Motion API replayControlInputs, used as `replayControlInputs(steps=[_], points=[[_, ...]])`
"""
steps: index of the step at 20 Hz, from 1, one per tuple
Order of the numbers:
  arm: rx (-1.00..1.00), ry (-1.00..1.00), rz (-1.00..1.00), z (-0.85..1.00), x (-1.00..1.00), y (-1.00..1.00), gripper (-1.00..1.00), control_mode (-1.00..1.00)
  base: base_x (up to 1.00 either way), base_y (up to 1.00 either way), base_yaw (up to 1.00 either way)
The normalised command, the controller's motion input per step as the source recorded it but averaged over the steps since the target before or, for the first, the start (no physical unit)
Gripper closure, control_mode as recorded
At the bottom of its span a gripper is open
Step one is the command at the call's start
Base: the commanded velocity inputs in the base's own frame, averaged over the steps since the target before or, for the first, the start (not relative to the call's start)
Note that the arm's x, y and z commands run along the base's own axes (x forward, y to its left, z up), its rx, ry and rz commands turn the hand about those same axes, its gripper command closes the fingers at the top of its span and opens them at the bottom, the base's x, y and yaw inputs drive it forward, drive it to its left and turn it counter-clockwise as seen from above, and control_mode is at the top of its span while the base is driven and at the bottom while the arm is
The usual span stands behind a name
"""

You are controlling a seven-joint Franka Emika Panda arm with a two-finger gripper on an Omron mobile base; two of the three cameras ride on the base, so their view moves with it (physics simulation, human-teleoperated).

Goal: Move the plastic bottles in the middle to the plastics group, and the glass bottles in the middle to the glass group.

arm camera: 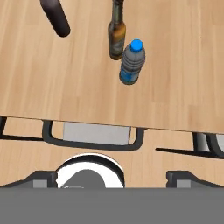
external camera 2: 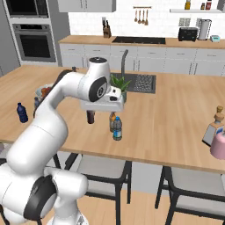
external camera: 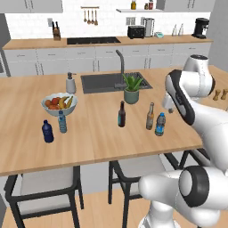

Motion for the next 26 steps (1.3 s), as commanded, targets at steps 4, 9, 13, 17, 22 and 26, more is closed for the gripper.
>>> replayControlInputs(steps=[4, 9, 13, 17, 22, 26], points=[[-0.03, 0.07, -0.06, -0.18, 0.13, -0.12, -1.0, -1.0, 0.0, 0.0, 0.0], [0.0, 0.03, -0.07, -0.28, 0.26, -0.03, -1.0, -1.0, 0.0, 0.0, 0.0], [0.0, 0.0, -0.05, -0.32, 0.42, 0.08, -1.0, -1.0, 0.0, 0.0, 0.0], [0.0, 0.01, -0.01, -0.38, 0.29, 0.03, -1.0, -1.0, 0.0, 0.0, 0.0], [0.0, 0.01, 0.0, -0.43, 0.23, 0.0, -1.0, -1.0, 0.0, 0.0, 0.0], [0.01, 0.0, 0.0, -0.17, 0.38, -0.09, -1.0, -1.0, 0.0, 0.0, 0.0]])
